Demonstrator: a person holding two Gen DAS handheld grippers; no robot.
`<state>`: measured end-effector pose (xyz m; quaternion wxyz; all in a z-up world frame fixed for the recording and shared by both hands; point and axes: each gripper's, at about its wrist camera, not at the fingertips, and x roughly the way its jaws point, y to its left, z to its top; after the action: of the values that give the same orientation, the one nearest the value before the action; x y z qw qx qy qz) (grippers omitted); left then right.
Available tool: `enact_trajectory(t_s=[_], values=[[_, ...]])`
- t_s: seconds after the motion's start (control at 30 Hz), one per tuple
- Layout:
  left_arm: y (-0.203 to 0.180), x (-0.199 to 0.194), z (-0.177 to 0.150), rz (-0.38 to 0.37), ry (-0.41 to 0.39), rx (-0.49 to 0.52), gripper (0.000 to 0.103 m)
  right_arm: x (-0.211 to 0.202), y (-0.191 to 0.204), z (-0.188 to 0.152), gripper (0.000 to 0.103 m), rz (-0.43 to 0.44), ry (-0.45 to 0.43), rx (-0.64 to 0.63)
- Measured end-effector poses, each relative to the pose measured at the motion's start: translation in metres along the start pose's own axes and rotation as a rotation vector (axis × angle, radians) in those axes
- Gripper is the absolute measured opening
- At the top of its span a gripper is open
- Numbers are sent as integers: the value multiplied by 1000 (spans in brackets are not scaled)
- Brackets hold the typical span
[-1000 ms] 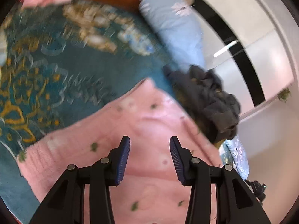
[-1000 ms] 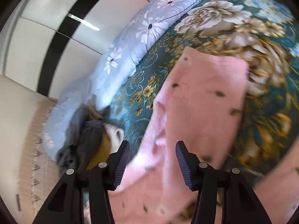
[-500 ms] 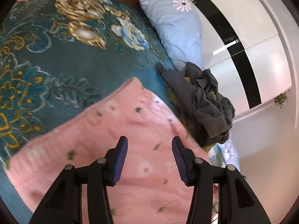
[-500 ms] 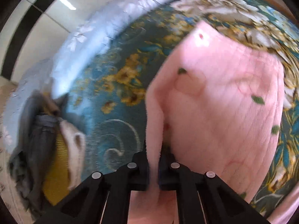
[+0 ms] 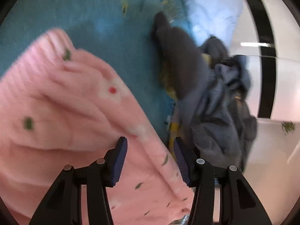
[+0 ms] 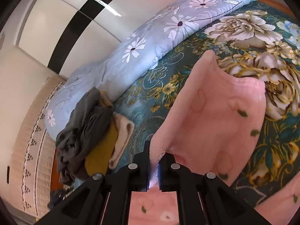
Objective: Fold clothes
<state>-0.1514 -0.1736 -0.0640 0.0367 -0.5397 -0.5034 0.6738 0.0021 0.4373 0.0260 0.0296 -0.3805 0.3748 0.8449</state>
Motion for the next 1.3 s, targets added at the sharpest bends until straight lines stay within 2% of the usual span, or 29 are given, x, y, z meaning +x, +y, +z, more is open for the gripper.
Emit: enact_trajectory(t_s=[0.07, 0.17, 0.2, 0.27, 0.33, 0.43, 0.53, 0.6, 0.67, 0.73, 0.8, 0.87, 0.93, 1.03, 1.13, 1.3], values=[[-5, 10, 3, 41, -10, -12, 52, -7, 3, -6, 7, 15, 3, -8], [-14, 20, 3, 107, -16, 25, 50, -18, 5, -12, 7, 36, 1, -26], [-15, 21, 3, 126, -21, 32, 45, -22, 5, -15, 7, 43, 0, -31], [-16, 21, 0, 193, -32, 56, 13, -29, 4, -19, 7, 53, 2, -33], [-12, 19, -3, 212, -38, 60, 9, -34, 0, -23, 7, 61, 5, -30], [-9, 6, -9, 171, -37, 48, 7, -35, -10, -23, 6, 57, 12, 4], [-25, -24, -19, 90, -62, 92, 6, -25, -20, -13, 6, 51, 22, 85], [-41, -57, -31, -14, -84, 148, 6, -24, -18, -4, 6, 56, 3, 113], [-43, -94, -51, -155, -102, 227, 6, -36, -13, -2, 6, 109, -34, 125], [-28, -138, -81, -274, -137, 320, 6, -63, -6, -9, 6, 187, -77, 82], [4, -172, -111, -345, -171, 367, 6, -96, -10, -31, 6, 223, -108, 19], [57, -189, -133, -371, -186, 326, 7, -126, -21, -58, 6, 237, -123, -23], [108, -191, -146, -395, -175, 246, 6, -133, -47, -84, 6, 221, -79, 34], [159, -180, -162, -351, -163, 180, 6, -130, -82, -126, 6, 180, 13, 132], [189, -175, -174, -345, -166, 144, 6, -125, -96, -154, 6, 148, 43, 163], [211, -185, -182, -286, -225, 173, 6, -118, -107, -171, 8, 53, 84, 166]])
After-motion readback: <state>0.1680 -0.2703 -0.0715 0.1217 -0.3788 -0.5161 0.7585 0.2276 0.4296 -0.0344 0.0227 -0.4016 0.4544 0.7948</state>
